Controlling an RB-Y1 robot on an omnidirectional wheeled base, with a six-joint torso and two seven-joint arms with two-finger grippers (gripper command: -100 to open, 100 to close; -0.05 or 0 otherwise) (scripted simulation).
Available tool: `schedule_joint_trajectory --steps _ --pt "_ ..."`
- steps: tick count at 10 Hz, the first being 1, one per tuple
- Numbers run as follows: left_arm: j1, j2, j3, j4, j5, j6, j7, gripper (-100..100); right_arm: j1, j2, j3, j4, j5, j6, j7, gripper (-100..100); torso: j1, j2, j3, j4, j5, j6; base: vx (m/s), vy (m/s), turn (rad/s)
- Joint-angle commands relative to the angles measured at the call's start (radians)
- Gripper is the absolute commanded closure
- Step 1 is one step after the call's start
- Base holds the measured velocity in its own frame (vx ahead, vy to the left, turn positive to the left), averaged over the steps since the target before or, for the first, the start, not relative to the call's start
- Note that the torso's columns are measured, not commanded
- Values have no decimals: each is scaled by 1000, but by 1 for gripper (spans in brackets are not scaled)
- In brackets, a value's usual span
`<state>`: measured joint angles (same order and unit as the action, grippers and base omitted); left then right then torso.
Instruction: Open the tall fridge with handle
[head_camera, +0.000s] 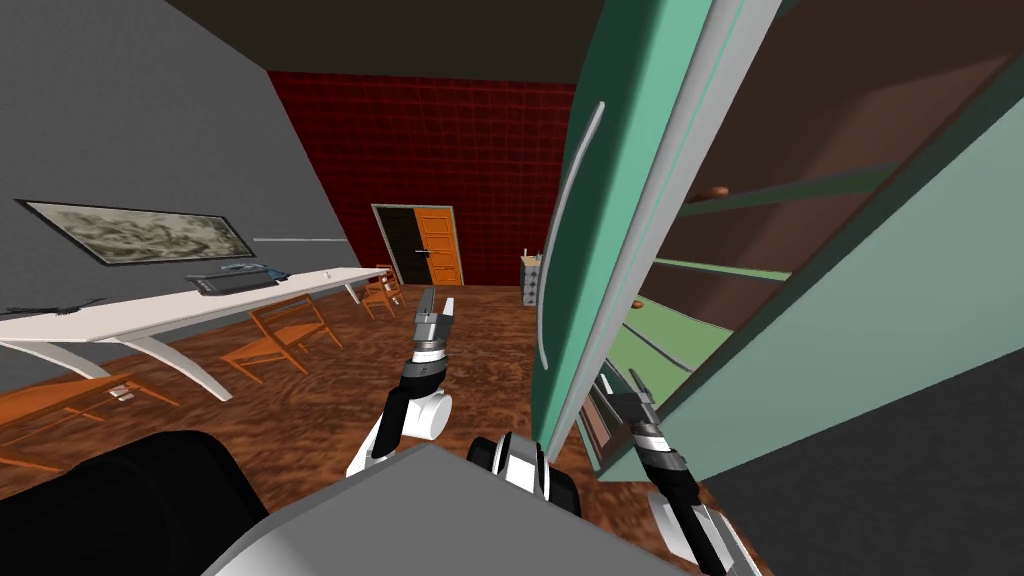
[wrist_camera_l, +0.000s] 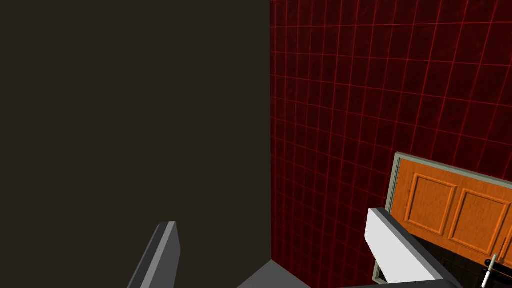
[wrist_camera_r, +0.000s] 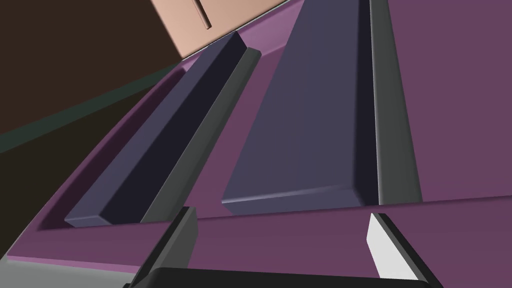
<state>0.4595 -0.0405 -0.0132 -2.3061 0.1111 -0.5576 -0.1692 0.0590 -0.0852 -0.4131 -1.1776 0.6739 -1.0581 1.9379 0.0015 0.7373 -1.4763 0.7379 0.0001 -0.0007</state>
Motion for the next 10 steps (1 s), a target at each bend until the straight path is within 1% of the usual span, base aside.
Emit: schedule_joint_trajectory --steps 1,2,3,4,5,6,7,8,9,10 --pt "0 0 0 0 0 0 0 0 -8 -25 -80 46 14 -37 -24 -100 0 1 0 0 0 1 -3 44 -7" --pt "0 0 0 0 0 0 0 0 -8 -25 -94 46 14 -37 -24 -100 -4 1 1 0 -1 1 -5 6 -9" --pt "0 0 0 0 0 0 0 0 -22 -69 -129 86 45 -81 -65 -100 -5 2 1 0 -1 1 2 79 206" --pt "0 0 0 0 0 0 0 0 -22 -74 -155 102 45 -94 -65 -100 0 1 0 0 0 0 -6 107 102" --pt "0 0 0 0 0 0 0 0 -22 -74 -186 111 45 -94 -65 -100 2 1 0 0 1 1 6 61 7" --pt "0 0 0 0 0 0 0 0 -22 -74 -194 111 45 -94 -65 -100 -2 0 0 0 0 1 3 15 -9" --pt "0 0 0 0 0 0 0 0 -36 -122 -234 156 75 -142 -107 -100 -5 0 0 0 -1 1 -11 79 190" --pt "0 0 0 0 0 0 0 0 -36 -123 -263 175 75 -151 -107 -100 0 1 1 0 0 0 4 108 134" --pt "0 0 0 0 0 0 0 0 -36 -123 -293 175 75 -151 -107 -100 1 1 0 0 1 1 12 60 -5" --pt "0 0 0 0 0 0 0 0 -50 -172 -327 238 105 -207 -148 -100 -2 0 0 0 0 1 6 112 188"
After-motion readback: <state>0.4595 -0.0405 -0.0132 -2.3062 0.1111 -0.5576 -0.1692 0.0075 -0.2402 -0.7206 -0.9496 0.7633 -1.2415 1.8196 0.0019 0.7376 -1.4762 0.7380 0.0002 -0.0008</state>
